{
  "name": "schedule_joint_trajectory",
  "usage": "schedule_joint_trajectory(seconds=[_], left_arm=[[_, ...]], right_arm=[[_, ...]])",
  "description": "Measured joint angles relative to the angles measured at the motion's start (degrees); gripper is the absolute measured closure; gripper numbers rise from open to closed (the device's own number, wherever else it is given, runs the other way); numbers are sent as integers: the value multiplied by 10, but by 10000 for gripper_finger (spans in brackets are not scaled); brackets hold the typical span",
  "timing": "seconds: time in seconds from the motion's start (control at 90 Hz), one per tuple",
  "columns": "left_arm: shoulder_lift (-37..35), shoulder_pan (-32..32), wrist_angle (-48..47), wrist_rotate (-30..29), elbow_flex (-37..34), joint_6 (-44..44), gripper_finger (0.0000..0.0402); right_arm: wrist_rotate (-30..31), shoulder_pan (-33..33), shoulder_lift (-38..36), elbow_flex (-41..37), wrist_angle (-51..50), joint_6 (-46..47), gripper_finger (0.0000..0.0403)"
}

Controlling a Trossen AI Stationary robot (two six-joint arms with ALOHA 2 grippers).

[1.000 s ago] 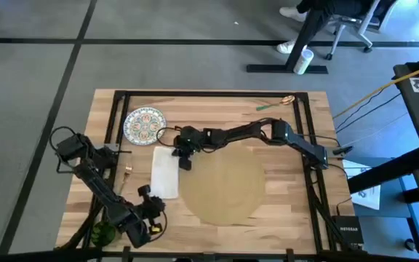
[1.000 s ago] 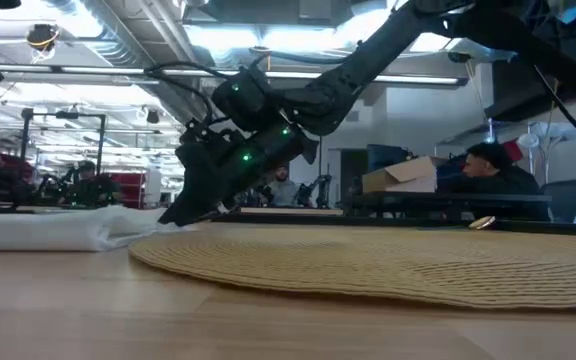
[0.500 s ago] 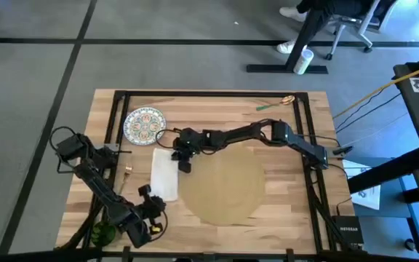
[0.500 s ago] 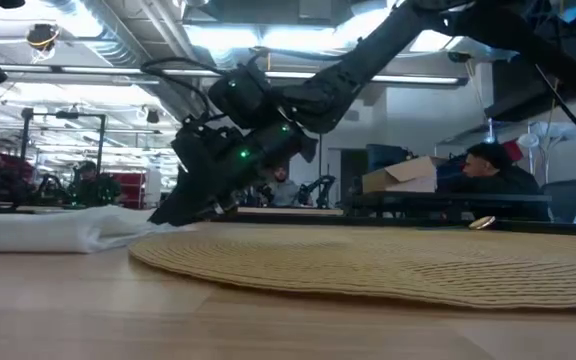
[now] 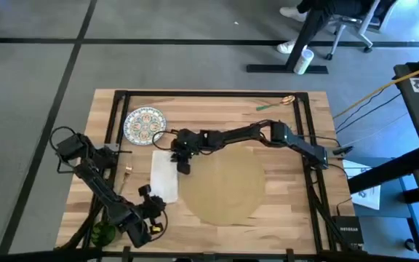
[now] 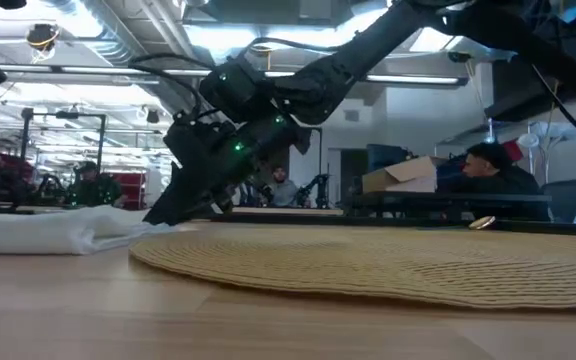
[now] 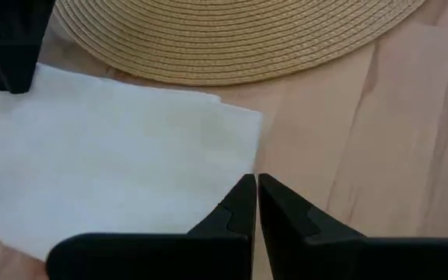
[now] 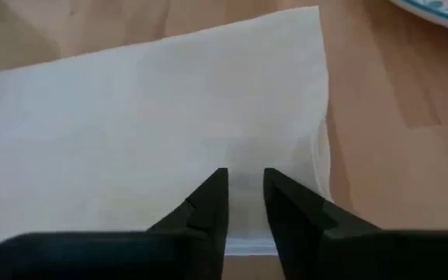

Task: Set table place
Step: Adjust the white table napkin

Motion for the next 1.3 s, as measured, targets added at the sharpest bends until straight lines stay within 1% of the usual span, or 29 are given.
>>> schedule_joint_trajectory(seconds=[0.389, 0.478, 0.711, 0.844, 1.011, 1.3], left_arm=[[0, 0, 0, 0, 0, -4, 402], [0, 0, 2, 0, 0, -4, 402], [0, 0, 2, 0, 0, -4, 402], [0, 0, 3, 0, 0, -4, 402], [0, 0, 9, 0, 0, -3, 402], [0, 0, 17, 0, 0, 6, 402]], right_arm=[[4, 0, -1, 1, -5, -14, 326], [4, 0, -1, 1, -5, -15, 308], [19, 0, -2, 1, -4, -15, 222], [19, 0, -2, 1, -4, -15, 188], [19, 0, -2, 1, -4, -16, 170], [19, 8, -6, 1, -9, -14, 168]])
